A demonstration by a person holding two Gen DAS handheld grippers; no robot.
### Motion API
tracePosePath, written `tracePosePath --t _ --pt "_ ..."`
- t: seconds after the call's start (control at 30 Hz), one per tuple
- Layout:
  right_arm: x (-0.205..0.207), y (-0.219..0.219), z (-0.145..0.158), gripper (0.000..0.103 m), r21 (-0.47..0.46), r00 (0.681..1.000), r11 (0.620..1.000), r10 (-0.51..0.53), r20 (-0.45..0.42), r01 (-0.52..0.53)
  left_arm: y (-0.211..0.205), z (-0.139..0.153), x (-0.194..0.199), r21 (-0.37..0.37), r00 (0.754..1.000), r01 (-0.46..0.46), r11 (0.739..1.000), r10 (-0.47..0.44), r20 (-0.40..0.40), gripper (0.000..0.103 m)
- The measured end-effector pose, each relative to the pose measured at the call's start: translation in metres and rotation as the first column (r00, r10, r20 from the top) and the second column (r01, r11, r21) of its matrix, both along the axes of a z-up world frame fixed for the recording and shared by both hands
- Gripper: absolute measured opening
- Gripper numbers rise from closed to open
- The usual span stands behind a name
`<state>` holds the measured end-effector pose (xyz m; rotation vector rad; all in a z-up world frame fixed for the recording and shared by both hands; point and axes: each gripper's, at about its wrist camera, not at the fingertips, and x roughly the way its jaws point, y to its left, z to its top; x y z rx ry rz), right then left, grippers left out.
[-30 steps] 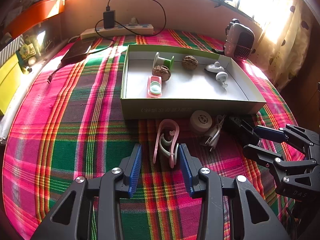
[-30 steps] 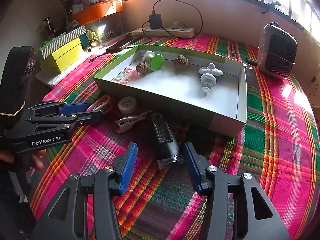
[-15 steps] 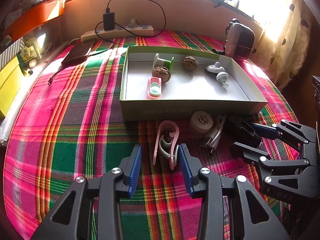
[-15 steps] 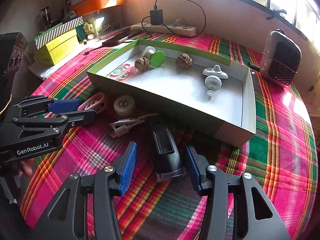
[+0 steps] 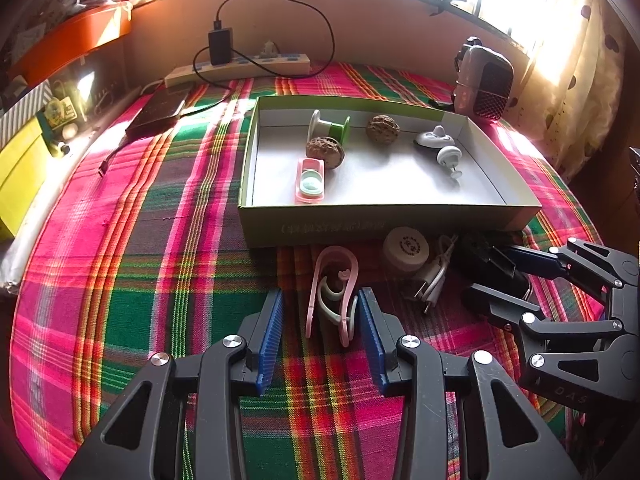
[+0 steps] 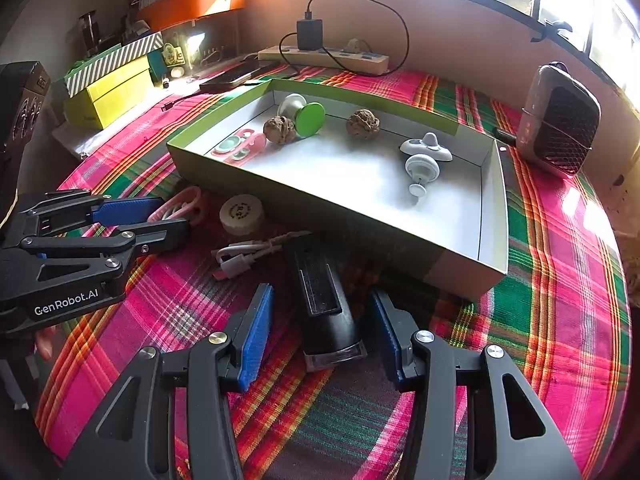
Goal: Organize objects
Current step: 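Grasp the black rectangular device with the right gripper while the left grasps the pink-white clip, then lift the black device and pink-white clip toward the box with both grippers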
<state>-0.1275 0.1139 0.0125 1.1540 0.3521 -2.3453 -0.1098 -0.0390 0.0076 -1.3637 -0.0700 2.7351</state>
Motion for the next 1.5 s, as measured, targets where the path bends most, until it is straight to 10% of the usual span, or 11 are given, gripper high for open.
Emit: tracePosePath --t 0.6,1.5 --pt "0.0036 0.0009 0.0007 0.03 -0.006 1.0 1.0 -0.002 -0.003 0.002 -0.0049 -0.0004 0.0016 -0.019 1.0 -0.014 1.0 0.014 -0.01 0.022" --pt "0.0059 0.0 0.0014 0.029 0.004 1.0 1.0 -0.028 -0.007 0.028 -0.0048 0.0 0.0023 -0.011 1.0 -0.015 1.0 0.015 -0.01 0.021"
